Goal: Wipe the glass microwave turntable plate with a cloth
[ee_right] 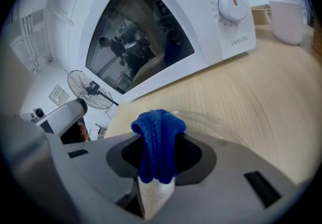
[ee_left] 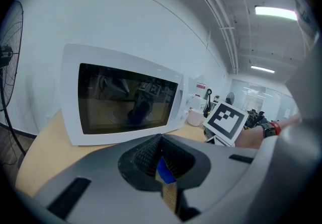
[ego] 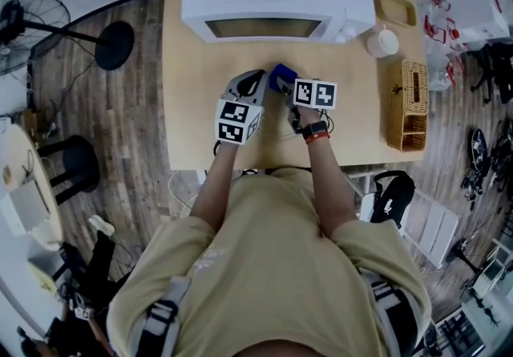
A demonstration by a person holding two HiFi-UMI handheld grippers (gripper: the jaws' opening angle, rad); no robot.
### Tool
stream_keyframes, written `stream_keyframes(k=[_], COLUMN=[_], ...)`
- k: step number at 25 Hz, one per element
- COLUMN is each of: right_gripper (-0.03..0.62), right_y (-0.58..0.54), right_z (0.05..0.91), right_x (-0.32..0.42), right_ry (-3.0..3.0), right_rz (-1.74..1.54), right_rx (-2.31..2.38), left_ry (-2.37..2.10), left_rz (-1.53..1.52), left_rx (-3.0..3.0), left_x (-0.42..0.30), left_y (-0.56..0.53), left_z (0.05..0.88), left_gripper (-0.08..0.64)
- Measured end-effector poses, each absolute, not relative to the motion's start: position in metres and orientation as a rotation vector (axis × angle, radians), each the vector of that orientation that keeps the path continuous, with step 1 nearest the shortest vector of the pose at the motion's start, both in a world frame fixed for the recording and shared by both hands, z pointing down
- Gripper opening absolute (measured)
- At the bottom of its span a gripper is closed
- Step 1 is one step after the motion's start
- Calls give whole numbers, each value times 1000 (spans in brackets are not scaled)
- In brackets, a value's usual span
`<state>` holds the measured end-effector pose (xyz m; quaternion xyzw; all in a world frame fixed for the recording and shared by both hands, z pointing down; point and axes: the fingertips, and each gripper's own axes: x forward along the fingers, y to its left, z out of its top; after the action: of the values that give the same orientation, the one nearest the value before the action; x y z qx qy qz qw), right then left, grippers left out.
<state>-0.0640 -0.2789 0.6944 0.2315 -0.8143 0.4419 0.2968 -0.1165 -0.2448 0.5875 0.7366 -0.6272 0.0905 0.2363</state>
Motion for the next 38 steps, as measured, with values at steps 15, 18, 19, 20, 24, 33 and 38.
stream_keyframes(k=[15,18,19,20,24,33,38], right_gripper=[141,143,143,143,146,156,148], right_y=[-288,-288,-289,-289,-292,-296,-294], right_z=[695,695,695,694,693,692,687], right_x=[-42,-38,-36,-34,-25,-12,-19], right_ry=[-2142,-2138,-2134,-2130,-2110,-2087,-2098], right_rz=[1185,1192,1194,1194,1177,1085,1037], right_rx=[695,710,717,727,773,824,849], left_ry=[-1696,-1690,-1688,-1686,-1682,-1727,-1769], left_rz=[239,239,240,240,241,233,219], left_rx=[2035,2039,2040,2040,2039,1982,1948], left_x=[-110,-109,-108,-108,-108,-126,-141], left_y=[-248,-247,-247,-247,-246,-232,-217], left_z=[591,592,592,592,593,597,593], left_gripper=[18,18,18,18,18,18,18])
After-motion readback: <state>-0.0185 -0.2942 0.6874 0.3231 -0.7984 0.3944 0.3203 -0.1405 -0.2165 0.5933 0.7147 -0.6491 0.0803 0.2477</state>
